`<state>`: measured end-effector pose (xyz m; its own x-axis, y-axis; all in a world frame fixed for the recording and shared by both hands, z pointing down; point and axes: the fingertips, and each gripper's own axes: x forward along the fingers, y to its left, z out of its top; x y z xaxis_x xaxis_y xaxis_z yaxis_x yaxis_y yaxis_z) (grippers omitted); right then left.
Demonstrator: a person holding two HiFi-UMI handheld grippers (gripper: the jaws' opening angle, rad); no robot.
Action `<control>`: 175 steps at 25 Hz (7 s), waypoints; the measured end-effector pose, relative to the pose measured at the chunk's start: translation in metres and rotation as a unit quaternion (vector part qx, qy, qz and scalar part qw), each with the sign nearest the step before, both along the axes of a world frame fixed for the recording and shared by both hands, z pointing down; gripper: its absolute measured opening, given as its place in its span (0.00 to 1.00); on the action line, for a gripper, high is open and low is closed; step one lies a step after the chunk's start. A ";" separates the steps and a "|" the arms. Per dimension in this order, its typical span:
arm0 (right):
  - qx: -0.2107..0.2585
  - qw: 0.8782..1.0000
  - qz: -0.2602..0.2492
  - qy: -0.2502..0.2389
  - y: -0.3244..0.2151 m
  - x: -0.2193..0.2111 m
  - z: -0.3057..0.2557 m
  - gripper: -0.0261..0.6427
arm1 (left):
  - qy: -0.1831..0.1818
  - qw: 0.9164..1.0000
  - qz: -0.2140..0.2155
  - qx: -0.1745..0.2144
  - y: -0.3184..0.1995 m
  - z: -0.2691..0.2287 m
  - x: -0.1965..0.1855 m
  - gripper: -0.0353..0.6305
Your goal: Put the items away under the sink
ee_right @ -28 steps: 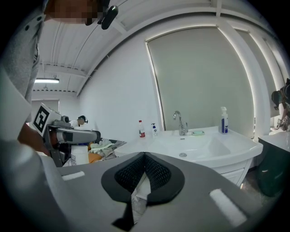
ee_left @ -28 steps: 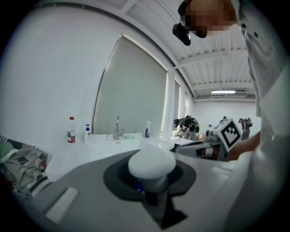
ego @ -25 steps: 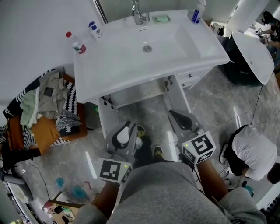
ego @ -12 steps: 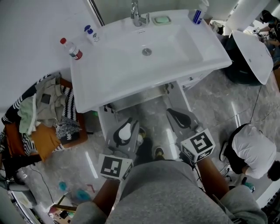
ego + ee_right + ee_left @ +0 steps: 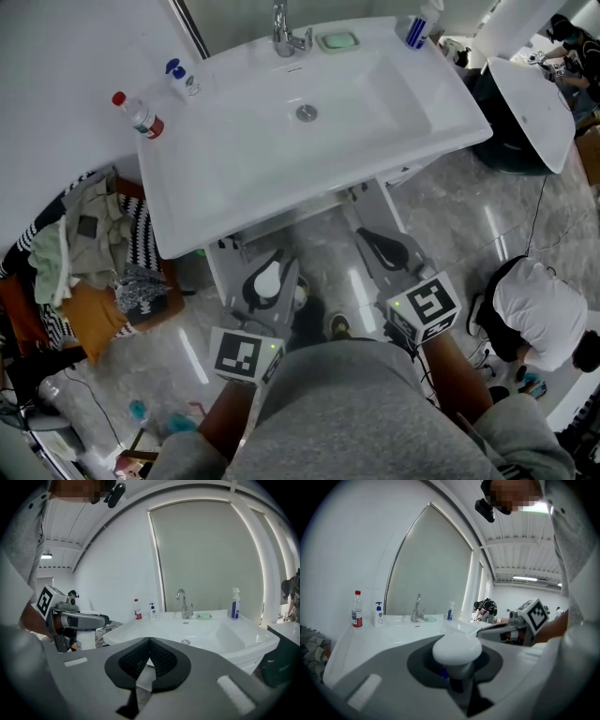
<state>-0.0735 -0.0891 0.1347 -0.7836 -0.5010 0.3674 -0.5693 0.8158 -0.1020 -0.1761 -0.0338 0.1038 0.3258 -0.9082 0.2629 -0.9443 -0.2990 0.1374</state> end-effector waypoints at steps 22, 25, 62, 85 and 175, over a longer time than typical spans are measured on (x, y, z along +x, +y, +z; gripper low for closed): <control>-0.022 0.999 0.031 0.027 -0.017 -0.023 0.029 0.04 | 0.021 0.997 0.065 -0.034 -0.033 0.034 -0.002 0.17; -0.025 0.999 0.030 0.025 -0.016 -0.015 0.035 0.04 | 0.020 0.997 0.070 -0.036 -0.034 0.040 0.012 0.17; -0.069 0.993 0.092 0.006 -0.037 0.020 0.300 0.04 | -0.048 0.995 0.027 -0.082 -0.090 0.337 0.062 0.17; 0.015 0.996 0.085 -0.030 -0.102 -0.002 0.484 0.04 | -0.096 0.995 -0.008 0.012 -0.177 0.505 0.024 0.17; -0.006 0.999 0.042 -0.020 -0.029 0.034 0.234 0.04 | -0.004 1.000 0.012 0.027 -0.039 0.250 0.047 0.07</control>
<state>-0.0400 -0.1179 0.3685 -0.7530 -0.5609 0.3440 -0.6310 0.7639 -0.1356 -0.1294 -0.0726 0.3539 0.3463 -0.9127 0.2171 -0.9376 -0.3290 0.1126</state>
